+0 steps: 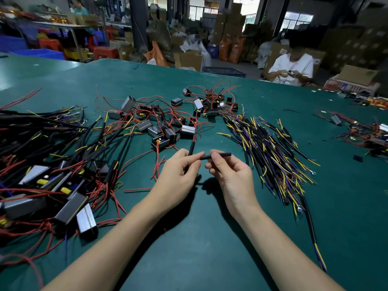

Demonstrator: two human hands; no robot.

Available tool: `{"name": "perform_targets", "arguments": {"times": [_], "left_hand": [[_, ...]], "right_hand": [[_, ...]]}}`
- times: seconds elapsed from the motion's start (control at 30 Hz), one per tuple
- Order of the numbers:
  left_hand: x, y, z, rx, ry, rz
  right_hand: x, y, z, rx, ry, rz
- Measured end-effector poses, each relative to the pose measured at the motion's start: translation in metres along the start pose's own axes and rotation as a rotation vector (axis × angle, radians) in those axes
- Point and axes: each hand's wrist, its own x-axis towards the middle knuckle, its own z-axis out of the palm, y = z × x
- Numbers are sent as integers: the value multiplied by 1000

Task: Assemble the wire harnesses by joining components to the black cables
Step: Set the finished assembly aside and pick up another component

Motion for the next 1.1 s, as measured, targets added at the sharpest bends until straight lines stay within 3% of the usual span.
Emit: {"name": "perform_targets", "arguments": {"times": [0.17, 0.4, 0.6, 1.0, 1.1], "left_hand": [[0, 0, -2, 33, -48, -47], [-3, -1, -5, 149, 122, -169], [-3, -7, -5, 101, 130, -110], [-4, -3, -8, 6, -132, -10], [-7, 1, -4, -41, -97, 23]], "right_hand": [[-1, -4, 1, -209, 11, -105], [-1, -4, -3, -233, 106, -158], [-4, -2, -1, -294, -80, -34], [-5, 7, -1, -651, -165, -195], [-5, 5, 0, -796, -198, -309]]}}
